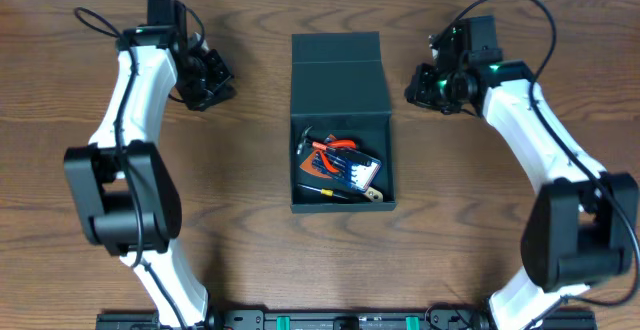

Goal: Pack container
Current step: 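Push the box lid closed with both grippers from either side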

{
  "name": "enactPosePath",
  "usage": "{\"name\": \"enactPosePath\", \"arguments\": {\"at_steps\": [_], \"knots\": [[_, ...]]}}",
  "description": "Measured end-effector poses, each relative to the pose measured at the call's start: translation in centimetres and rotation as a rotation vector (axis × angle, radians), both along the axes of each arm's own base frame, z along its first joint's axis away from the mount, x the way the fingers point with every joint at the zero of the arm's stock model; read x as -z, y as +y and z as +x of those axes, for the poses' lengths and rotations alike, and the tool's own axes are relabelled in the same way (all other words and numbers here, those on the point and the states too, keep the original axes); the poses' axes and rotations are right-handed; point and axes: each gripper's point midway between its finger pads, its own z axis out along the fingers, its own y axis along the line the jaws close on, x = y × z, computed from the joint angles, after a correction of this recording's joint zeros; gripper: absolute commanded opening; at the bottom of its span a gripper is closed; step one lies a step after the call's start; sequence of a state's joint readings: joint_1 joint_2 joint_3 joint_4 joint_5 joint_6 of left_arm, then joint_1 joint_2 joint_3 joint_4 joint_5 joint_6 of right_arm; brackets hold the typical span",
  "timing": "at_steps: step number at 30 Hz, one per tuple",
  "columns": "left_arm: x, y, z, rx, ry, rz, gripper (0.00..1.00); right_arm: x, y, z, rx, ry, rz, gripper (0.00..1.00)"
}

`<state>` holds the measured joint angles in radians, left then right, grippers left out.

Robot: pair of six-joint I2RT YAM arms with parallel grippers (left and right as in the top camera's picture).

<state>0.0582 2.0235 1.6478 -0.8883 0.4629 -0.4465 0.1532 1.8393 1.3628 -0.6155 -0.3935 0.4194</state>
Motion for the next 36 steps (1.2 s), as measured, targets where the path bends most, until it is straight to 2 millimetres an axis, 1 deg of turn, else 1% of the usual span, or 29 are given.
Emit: {"name": "enactPosePath", "arguments": {"at_steps": [4,6,10,14,16,21,26,33,36], "knots": [[1.8,-1.5,0.5,-0.011,0.040,-0.106,0.06,3.2,-0.2,0.0,0.032,0.085,0.001,0.01],[2.3,-2.1,0.6,-0.018,0.059,-0.150,0.06,5.0,-0.3,-0.1,0.054,0.132,0.002,0.01],[3.1,-2.9,0.5,-0.026,0.091,-0.202,0.05,7.7,-0.3,0.1,0.083,0.189,0.015,0.01],[3.7,-3.7,0.4,-0.019,0.107,-0.227,0.06,9.4,0.1,0.2,0.099,0.223,0.042,0.01],[4.0,-4.3,0.6,-0.008,0.107,-0.235,0.06,9.8,0.4,0.6,0.103,0.218,0.060,0.01],[4.2,-6.1,1.0,0.013,0.096,-0.261,0.06,10.0,1.1,1.5,0.116,0.204,0.108,0.01],[4.5,-7.6,0.7,0.031,0.109,-0.270,0.06,9.7,1.3,2.2,0.133,0.188,0.132,0.01],[6.6,-9.3,0.2,0.055,0.157,-0.279,0.06,9.5,1.5,2.4,0.142,0.184,0.151,0.01],[7.0,-9.9,0.4,0.063,0.149,-0.285,0.06,9.4,1.6,2.6,0.141,0.176,0.157,0.01]]}}
